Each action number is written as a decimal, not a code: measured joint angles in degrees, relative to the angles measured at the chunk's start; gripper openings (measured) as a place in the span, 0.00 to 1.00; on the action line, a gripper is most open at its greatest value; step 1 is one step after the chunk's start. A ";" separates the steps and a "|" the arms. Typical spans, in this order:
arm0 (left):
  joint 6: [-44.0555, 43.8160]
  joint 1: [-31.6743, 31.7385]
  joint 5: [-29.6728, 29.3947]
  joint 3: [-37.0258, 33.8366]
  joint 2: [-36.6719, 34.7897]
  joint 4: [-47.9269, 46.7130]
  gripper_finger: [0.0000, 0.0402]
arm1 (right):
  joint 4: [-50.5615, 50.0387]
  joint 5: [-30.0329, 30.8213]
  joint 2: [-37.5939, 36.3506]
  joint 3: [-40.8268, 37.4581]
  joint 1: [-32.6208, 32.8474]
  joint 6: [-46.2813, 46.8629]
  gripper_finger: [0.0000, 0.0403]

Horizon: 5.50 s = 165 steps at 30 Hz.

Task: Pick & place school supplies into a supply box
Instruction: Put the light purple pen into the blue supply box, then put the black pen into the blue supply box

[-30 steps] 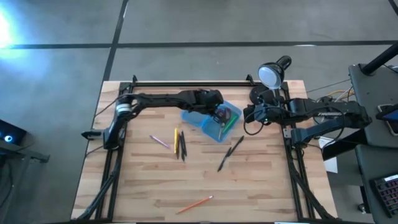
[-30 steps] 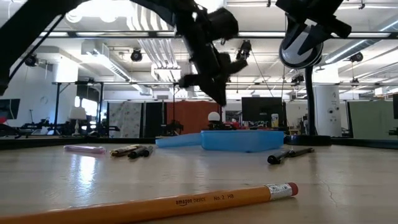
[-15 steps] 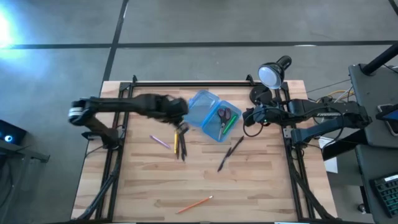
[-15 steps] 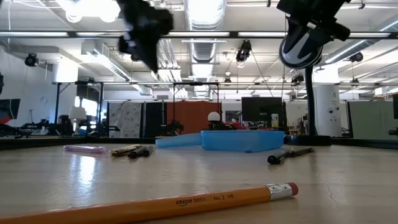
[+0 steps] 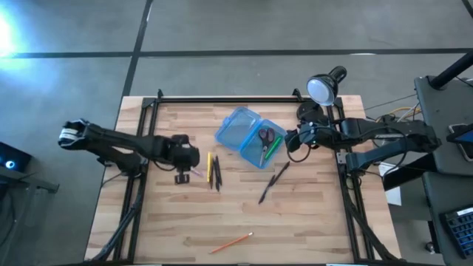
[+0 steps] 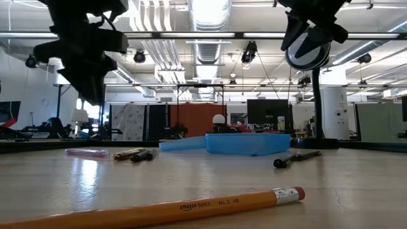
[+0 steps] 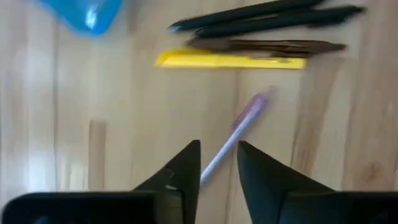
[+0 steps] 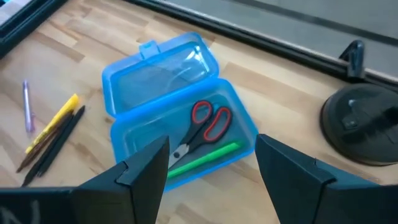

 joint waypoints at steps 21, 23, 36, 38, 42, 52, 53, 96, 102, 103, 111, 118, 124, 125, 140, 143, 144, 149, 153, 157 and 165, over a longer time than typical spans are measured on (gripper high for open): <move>-4.47 -4.36 -19.31 -1.41 0.94 4.88 0.25 | 4.46 -5.81 7.60 0.02 0.26 0.37 0.57; 0.88 -5.76 -17.22 -1.44 0.94 4.70 0.25 | 4.63 -5.77 7.46 0.02 0.26 -0.23 0.57; 18.59 -5.50 -4.15 -9.40 1.07 11.33 0.25 | 5.06 -5.75 7.23 0.02 0.22 -0.94 0.57; 19.52 -5.27 -2.79 -11.17 1.07 13.11 0.25 | 5.05 -5.74 7.23 0.02 0.22 -0.94 0.57; 20.10 -4.20 -2.45 -13.40 1.07 14.93 0.25 | 5.07 -5.73 7.23 0.02 0.22 -0.94 0.57; 21.86 2.33 3.17 -17.01 1.07 17.72 0.25 | 5.05 -5.73 7.23 0.02 0.22 -0.35 0.57; 22.27 2.88 3.30 -17.01 1.07 18.09 0.25 | 5.05 -5.73 7.23 0.02 0.20 -0.25 0.57; -28.14 9.27 19.27 3.16 3.48 19.01 0.03 | 7.85 9.33 -3.77 0.50 2.27 4.81 0.50; -36.56 16.55 17.15 11.51 11.86 35.13 0.03 | 7.89 14.06 -6.00 0.44 2.23 5.81 0.49; -36.94 17.69 17.01 13.36 14.35 36.08 0.03 | 7.87 14.10 -6.25 0.44 2.25 5.77 0.48; -33.42 20.18 17.29 34.00 35.12 29.99 0.03 | 6.09 13.89 -6.91 0.44 2.27 5.93 0.46; -29.77 20.36 17.03 47.31 48.47 19.71 0.03 | 0.69 13.71 -7.26 0.42 2.27 9.04 0.45; -29.36 20.38 13.39 51.56 53.11 18.83 0.10 | -1.19 9.89 -7.21 0.37 2.18 9.42 0.45; -28.64 20.36 12.18 51.88 53.12 18.09 0.12 | -1.26 8.14 -7.20 0.35 2.12 8.87 0.45; -18.83 15.97 6.30 51.68 38.75 7.28 0.26 | -2.95 -19.85 -4.10 0.09 2.16 -24.02 0.45; -18.69 13.15 1.87 51.44 34.17 3.69 0.26 | -3.84 -23.88 -0.22 0.07 2.49 -32.40 0.43; -19.32 12.16 0.06 50.83 32.79 3.20 0.26 | -4.55 -24.04 1.33 0.07 2.53 -32.81 0.43; -24.81 6.49 -6.75 44.71 24.97 3.76 0.26 | -5.77 -30.02 8.45 -0.02 2.90 -44.68 0.41; -31.17 1.37 -13.01 35.81 19.31 7.65 0.26 | -5.65 -30.91 14.21 -0.20 4.94 -55.13 0.42; -38.07 -2.95 -16.92 24.69 14.06 16.02 0.26 | -3.79 -31.16 19.34 -0.41 5.45 -63.18 0.42; -45.39 -6.20 -16.65 5.59 6.07 36.47 0.26 | -0.74 -31.54 29.31 -1.20 4.96 -72.35 0.42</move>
